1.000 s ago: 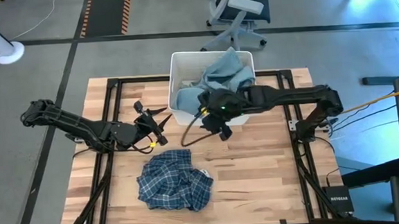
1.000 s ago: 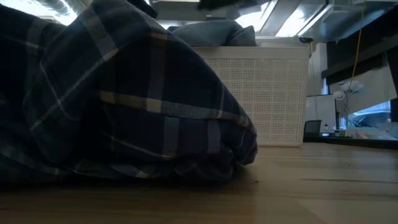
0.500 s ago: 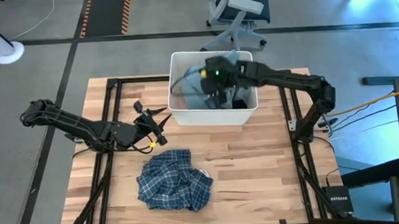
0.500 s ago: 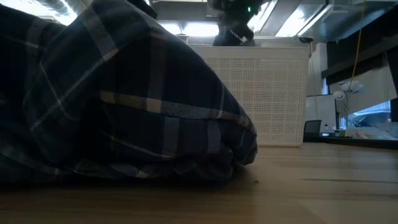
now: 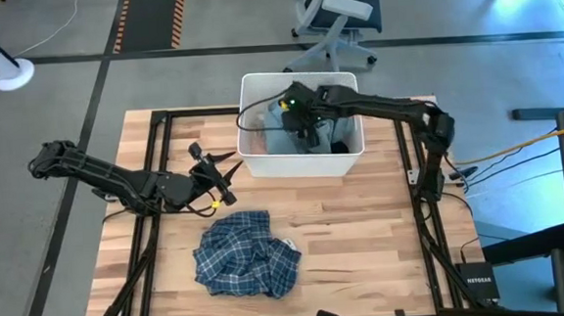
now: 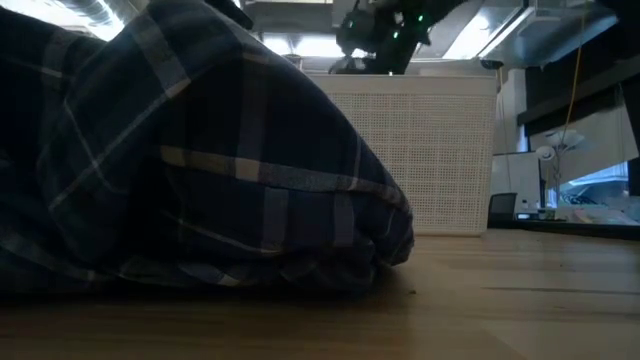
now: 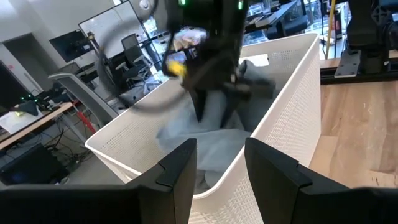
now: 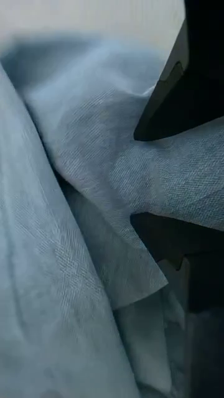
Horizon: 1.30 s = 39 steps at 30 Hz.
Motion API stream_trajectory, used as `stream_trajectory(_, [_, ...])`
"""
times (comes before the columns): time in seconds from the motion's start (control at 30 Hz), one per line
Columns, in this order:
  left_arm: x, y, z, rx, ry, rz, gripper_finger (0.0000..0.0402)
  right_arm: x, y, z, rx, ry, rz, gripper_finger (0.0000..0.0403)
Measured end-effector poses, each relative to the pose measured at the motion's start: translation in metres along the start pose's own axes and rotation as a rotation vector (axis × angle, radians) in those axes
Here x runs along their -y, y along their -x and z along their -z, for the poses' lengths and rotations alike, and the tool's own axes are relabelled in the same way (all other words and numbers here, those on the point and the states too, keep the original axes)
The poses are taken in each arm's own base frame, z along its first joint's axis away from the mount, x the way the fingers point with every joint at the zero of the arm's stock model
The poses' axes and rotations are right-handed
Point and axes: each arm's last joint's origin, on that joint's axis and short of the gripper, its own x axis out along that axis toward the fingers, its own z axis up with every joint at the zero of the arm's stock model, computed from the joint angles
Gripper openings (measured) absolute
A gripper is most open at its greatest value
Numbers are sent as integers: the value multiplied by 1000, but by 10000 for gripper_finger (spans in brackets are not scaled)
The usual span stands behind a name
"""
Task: Sort clothes
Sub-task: Put the blue pants into the white laundry bin, then put the blue pajamas into the white laundry bin
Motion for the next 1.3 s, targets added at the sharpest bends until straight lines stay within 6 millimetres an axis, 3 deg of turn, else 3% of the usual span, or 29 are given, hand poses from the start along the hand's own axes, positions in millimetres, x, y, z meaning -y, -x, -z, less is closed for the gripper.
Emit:
stream_trajectory(0.3, [0,0,0,0,1,-1,131,-15,-49,10,-59,-9,-45,230])
stream_trajectory(0.5, [0,0,0,-1,-2,-1,131,-19,-46,10,-121,10,-77,230])
stream_trajectory(0.63, [0,0,0,-1,-3,-1,131,-19,-13,-4,-172,54,-54,230])
stream_trajectory(0.83, [0,0,0,0,-1,-1,131,-15,68,-38,-89,95,74,230])
stream_trajectory(1.0, [0,0,0,0,1,-1,131,-29,123,-59,5,117,133,230])
stream_trajectory(1.13, [0,0,0,-1,1,-1,131,-65,150,-72,64,148,83,230])
stream_trajectory(1.3, [0,0,0,-1,-2,-1,131,-138,162,-89,99,306,-23,230])
